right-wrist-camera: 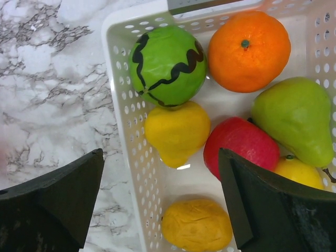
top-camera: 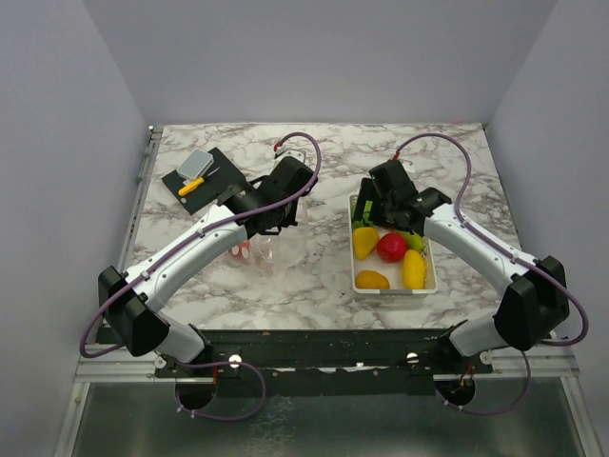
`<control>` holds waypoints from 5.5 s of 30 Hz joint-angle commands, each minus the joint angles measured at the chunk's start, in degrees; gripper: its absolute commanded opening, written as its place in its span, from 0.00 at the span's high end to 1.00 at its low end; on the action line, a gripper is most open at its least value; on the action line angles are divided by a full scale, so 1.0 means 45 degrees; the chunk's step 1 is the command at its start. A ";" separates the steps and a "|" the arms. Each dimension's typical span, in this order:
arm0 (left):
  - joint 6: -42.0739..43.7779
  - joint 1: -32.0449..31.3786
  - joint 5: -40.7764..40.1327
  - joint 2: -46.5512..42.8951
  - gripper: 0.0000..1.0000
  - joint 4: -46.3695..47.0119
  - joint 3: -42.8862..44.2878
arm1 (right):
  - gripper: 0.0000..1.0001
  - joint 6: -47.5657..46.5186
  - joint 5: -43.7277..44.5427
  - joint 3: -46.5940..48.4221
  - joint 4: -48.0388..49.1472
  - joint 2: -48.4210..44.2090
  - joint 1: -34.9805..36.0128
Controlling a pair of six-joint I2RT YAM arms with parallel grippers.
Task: Place the food in the zip-top bag and seal the zipper
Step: Pick up the fake fruit from the bin, then place the fake fruit in the zipper food storage bag.
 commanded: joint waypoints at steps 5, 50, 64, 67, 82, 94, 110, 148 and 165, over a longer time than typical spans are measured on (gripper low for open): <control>0.0040 0.0047 -0.0103 -0.0506 1.00 -0.0113 0.0078 | 0.04 0.1222 -0.0804 0.0086 0.0849 0.0871 -0.1079; 0.0012 0.0042 -0.0128 -0.0644 1.00 -0.0213 0.0035 | 0.21 0.2503 -0.1392 0.0993 0.2247 0.4548 -0.2122; -0.0046 0.0043 -0.0133 -0.0769 1.00 -0.0201 -0.0138 | 0.69 0.1794 -0.0802 -0.0202 0.2510 0.2407 -0.2132; -0.0056 0.0047 -0.0133 -0.0775 1.00 -0.0159 -0.0156 | 0.74 0.1613 -0.0757 -0.0411 0.2555 0.1853 -0.2122; -0.0008 0.0043 0.0071 -0.0465 1.00 -0.0066 -0.0015 | 0.77 -0.0501 -0.3427 -0.1246 0.2990 -0.0931 -0.2137; 0.0064 0.0049 0.0289 -0.0114 1.00 0.0058 0.0285 | 0.78 -0.2322 -0.8509 -0.2322 0.4194 -0.3674 -0.1946; 0.0031 0.0042 0.0428 -0.0060 1.00 0.0029 0.0599 | 0.78 -0.2164 -1.0851 -0.2151 0.5558 -0.4479 -0.0730; -0.0484 0.0043 0.2418 -0.0355 1.00 -0.0061 0.1490 | 0.80 -0.1577 -0.5864 -0.0080 0.5245 0.0299 0.2299; -0.0694 0.0042 0.2084 -0.0725 1.00 -0.0743 0.1748 | 0.57 -0.1126 -0.4602 0.1682 0.3427 0.1307 0.2316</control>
